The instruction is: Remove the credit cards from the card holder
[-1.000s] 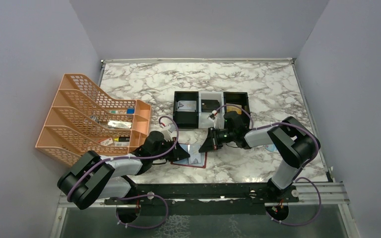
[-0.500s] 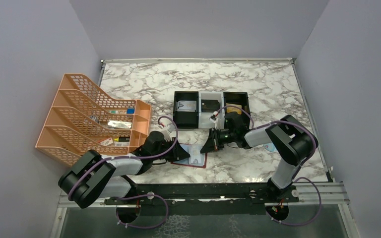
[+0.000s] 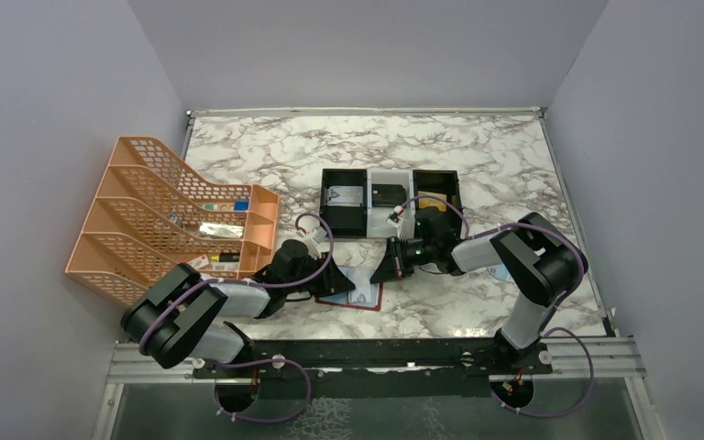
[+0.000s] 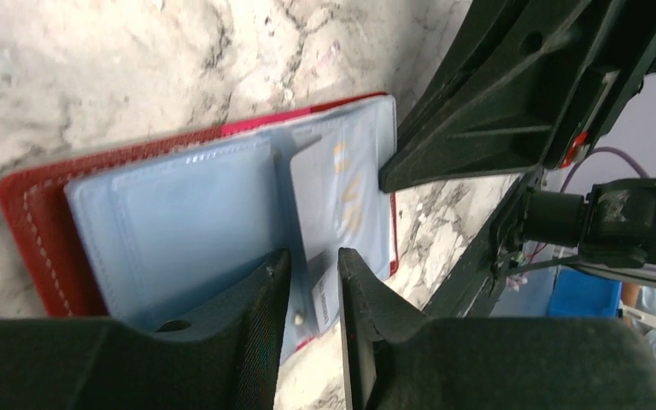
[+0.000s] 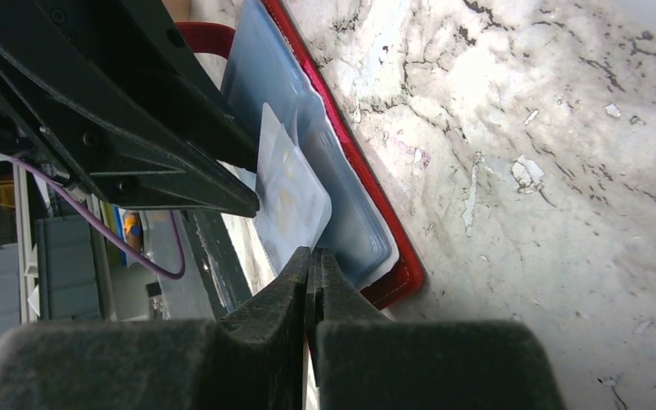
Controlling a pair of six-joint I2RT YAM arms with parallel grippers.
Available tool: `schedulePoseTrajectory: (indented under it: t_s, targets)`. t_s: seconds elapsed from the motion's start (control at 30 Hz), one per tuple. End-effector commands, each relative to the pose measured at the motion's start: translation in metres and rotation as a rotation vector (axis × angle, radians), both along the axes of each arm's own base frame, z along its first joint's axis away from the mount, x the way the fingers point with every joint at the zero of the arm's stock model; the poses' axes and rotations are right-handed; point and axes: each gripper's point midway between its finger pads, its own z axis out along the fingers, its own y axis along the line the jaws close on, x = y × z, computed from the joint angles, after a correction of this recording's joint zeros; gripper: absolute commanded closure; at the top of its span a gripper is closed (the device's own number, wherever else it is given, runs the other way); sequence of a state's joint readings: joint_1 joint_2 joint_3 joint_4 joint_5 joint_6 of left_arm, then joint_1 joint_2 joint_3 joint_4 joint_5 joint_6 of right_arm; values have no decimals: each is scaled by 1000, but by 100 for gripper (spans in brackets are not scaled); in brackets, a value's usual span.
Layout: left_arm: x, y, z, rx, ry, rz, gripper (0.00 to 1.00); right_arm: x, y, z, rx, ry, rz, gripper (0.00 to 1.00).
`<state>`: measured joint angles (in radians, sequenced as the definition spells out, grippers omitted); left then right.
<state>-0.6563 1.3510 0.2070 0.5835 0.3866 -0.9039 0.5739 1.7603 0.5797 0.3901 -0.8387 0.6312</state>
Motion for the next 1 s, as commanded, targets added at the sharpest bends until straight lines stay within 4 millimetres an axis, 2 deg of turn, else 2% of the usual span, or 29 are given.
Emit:
schedulePoseTrajectory:
  t_s: [0.0,0.2,0.77,0.97]
  targets:
    - [18,-6,0,-18,3,56,69,0,-3,-5,-4,-7,7,99]
    - [22,-16,8,-104,27,52,71,0,-3,-5,-13,-14,8,99]
    - [21,-4,17,-152,35,110,97,3,-7,-13,-55,-14,-9,99]
    - [17,0,14,-146,42,114,99,5,-9,-15,-77,-19,-15,99]
